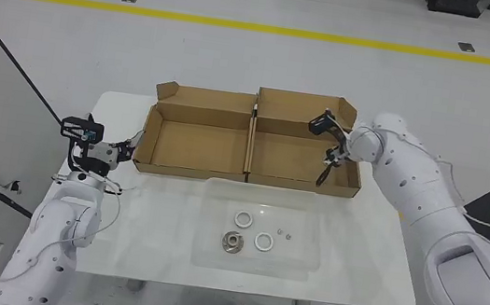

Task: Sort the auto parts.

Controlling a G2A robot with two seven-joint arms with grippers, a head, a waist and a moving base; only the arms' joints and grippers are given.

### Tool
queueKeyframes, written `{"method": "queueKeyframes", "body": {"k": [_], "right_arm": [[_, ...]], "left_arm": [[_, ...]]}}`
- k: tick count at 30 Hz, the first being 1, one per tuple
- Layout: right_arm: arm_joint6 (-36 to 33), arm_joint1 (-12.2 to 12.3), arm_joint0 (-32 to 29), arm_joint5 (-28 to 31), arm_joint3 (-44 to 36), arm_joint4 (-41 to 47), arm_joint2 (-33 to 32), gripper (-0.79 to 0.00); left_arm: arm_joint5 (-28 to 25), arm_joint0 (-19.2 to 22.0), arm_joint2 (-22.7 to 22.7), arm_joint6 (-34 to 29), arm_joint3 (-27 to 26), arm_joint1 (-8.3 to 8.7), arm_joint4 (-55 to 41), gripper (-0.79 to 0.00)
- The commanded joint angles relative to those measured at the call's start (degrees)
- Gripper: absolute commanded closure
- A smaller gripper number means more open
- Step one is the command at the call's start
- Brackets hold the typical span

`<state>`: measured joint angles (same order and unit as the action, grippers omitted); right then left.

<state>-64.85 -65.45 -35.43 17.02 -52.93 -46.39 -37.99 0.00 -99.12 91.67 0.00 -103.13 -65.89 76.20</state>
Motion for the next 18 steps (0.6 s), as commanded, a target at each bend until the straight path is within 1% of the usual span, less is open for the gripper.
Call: {"method": "queueKeyframes", "body": {"k": [1,16,17,18], "right_arm": [[0.0,-0.07,-0.28,0.04,0.28,0.01,0.03,0.0],[0.57,-0.96,-0.79,-0.17,2.59,-1.95,0.43,-0.003],[0.67,-1.01,-0.77,-0.17,2.67,-2.24,0.47,-0.163],[0.71,-1.06,-0.76,-0.2,2.75,-2.45,0.49,-0.215]], "left_arm": [[0.0,0.0,0.0,0.0,0.0,0.0,0.0,-0.785],[0.0,0.0,0.0,0.0,0.0,0.0,0.0,-0.785],[0.0,0.0,0.0,0.0,0.0,0.0,0.0,-0.785],[0.0,0.0,0.0,0.0,0.0,0.0,0.0,-0.785]]}}
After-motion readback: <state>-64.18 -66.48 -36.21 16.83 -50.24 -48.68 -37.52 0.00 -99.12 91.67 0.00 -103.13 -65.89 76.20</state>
